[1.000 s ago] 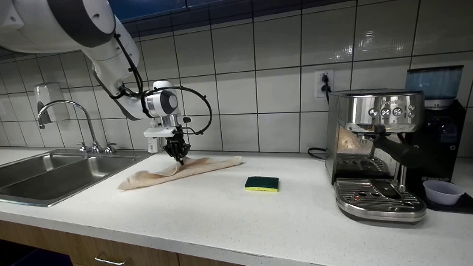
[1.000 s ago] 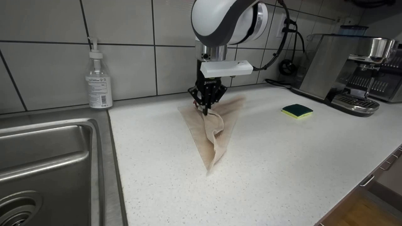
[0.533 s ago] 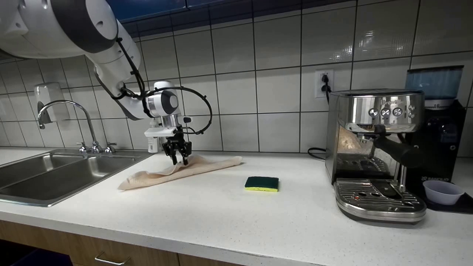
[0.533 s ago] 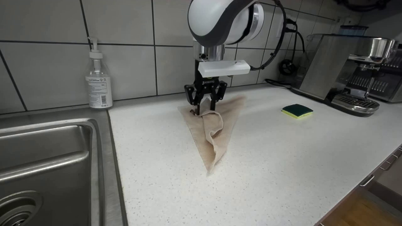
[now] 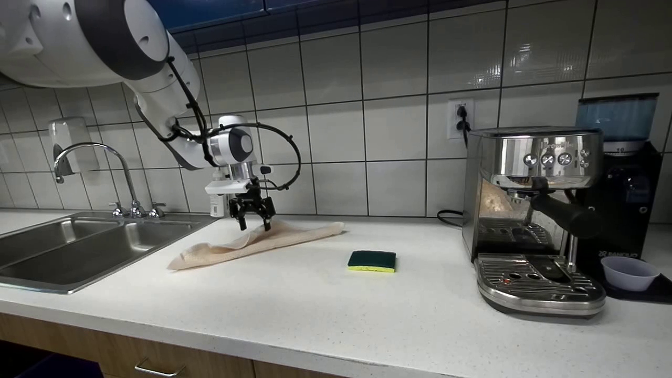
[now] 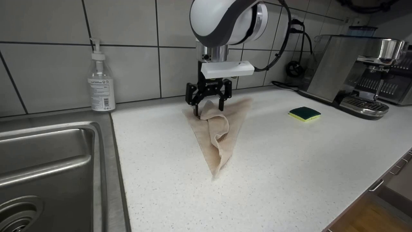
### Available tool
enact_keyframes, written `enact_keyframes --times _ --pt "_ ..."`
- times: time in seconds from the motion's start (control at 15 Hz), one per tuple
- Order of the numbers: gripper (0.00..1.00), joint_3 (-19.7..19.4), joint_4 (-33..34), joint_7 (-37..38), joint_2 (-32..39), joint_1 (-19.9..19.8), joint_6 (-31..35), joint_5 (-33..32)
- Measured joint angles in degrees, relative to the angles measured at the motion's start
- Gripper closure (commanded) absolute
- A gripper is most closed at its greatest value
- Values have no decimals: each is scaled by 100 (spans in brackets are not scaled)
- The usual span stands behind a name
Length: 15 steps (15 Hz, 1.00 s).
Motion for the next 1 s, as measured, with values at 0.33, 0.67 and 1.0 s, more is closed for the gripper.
enact_keyframes --times 0.33,0.67,1.0 --pt "0 0 145 0 81 2 -125 5" --pt "0 -2 213 0 119 1 -189 7" --pt "0 -5 251 0 132 1 -299 7"
